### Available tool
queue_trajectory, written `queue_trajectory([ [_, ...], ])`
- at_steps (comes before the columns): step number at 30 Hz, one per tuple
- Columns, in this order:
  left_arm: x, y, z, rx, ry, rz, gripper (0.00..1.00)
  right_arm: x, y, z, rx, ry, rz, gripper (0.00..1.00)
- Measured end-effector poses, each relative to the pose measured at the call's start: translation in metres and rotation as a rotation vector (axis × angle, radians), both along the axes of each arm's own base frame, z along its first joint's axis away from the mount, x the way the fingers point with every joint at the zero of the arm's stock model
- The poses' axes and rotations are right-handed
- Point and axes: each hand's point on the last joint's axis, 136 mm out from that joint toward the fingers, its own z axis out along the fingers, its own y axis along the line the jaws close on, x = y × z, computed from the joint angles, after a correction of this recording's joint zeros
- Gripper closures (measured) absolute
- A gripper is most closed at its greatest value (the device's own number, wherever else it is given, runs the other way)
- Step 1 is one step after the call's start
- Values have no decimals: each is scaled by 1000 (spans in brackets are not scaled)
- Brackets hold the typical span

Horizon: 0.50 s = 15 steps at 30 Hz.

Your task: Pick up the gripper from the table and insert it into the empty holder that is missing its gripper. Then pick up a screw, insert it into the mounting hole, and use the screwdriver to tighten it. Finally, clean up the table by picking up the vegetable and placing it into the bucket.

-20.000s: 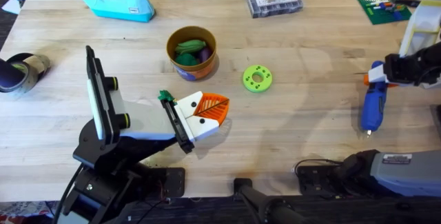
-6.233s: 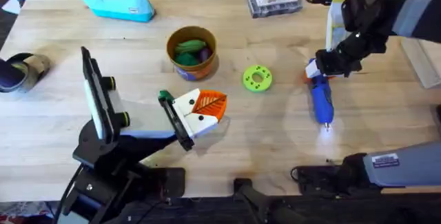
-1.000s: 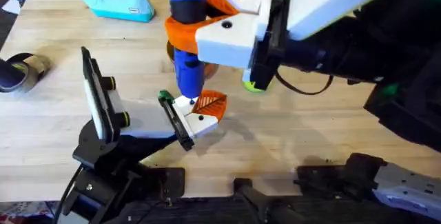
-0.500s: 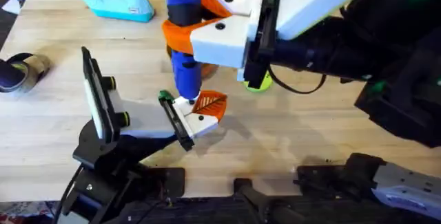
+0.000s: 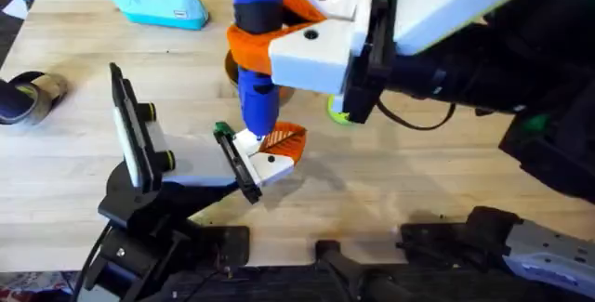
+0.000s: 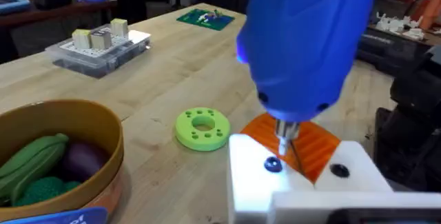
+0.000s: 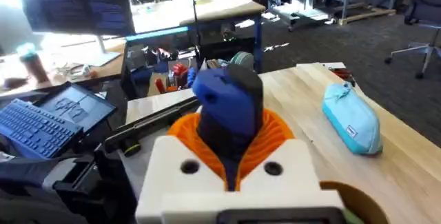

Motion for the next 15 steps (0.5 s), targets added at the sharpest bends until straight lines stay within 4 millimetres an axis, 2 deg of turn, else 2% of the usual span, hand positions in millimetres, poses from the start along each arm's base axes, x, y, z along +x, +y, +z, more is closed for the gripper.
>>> queue_trajectory([
  [15, 0, 0, 0, 0, 0, 0, 982, 0, 0, 3, 8, -7, 1, 961],
])
